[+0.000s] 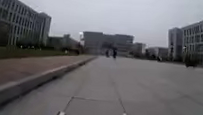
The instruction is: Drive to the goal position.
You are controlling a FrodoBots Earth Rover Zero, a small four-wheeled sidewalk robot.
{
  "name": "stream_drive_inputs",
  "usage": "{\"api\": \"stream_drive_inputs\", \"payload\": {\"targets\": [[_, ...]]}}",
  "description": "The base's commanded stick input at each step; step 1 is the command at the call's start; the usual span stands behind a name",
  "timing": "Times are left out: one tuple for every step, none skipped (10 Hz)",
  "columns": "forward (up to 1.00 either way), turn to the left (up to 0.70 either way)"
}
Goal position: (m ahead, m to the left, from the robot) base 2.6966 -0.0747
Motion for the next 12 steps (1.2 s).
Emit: {"api": "stream_drive_inputs", "payload": {"targets": [[0.7,-0.03],[0.7,-0.03],[0.7,-0.03],[0.7,-0.03],[0.7,-0.03],[0.7,-0.03],[0.7,-0.03],[0.7,-0.03],[0.7,-0.03],[0.7,-0.03],[0.7,-0.03],[0.7,-0.03]]}}
